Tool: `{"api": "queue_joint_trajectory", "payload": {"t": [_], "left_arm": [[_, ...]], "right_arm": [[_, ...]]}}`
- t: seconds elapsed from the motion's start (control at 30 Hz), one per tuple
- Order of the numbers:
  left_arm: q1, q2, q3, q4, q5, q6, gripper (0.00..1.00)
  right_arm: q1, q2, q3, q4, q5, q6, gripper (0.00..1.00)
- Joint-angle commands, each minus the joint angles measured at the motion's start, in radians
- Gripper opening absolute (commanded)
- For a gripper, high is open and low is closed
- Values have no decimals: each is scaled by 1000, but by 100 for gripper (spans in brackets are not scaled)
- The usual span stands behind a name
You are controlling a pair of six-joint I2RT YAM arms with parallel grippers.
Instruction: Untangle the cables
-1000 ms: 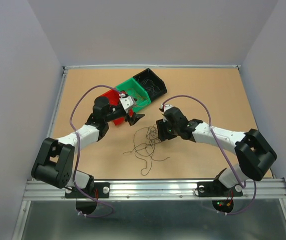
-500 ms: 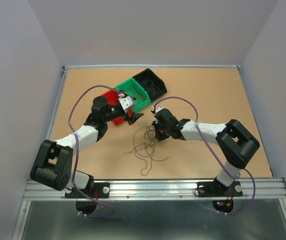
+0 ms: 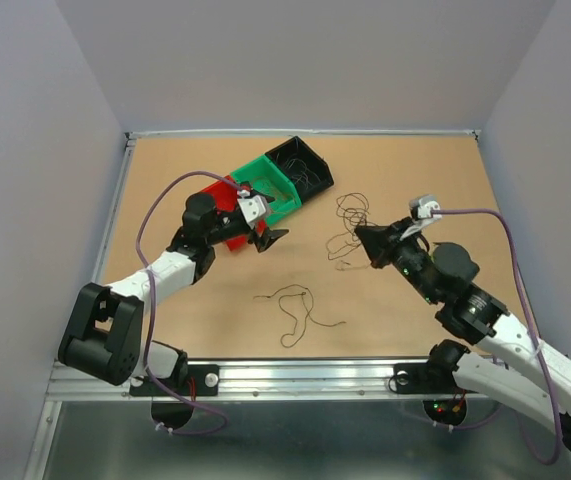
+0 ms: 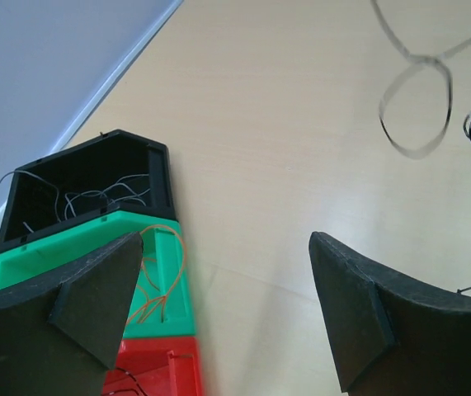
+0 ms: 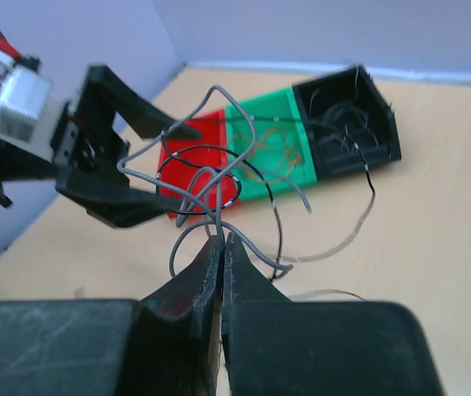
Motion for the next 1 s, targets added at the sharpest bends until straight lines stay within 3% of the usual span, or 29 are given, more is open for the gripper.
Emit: {"api": "queue_joint_trajectory", "payload": {"t": [0.0, 0.17, 0.53, 0.67, 0.97], "left_arm": [[-12, -31, 33, -4, 90, 33, 94], [-16, -40, 35, -10, 180, 10, 96], [-50, -60, 12, 13, 133, 1, 98], [-56, -108, -86, 280, 53, -116, 99], [-127, -169, -226, 540, -5, -131, 99]], "right_arm": [[7, -58, -84, 113, -48, -34, 1], [7, -61, -81, 123, -106, -42, 1], [7, -87, -106, 173, -244, -55, 0], [6, -78, -108, 199, -327, -57, 1], [7, -54, -114, 245, -432, -37, 1]]}}
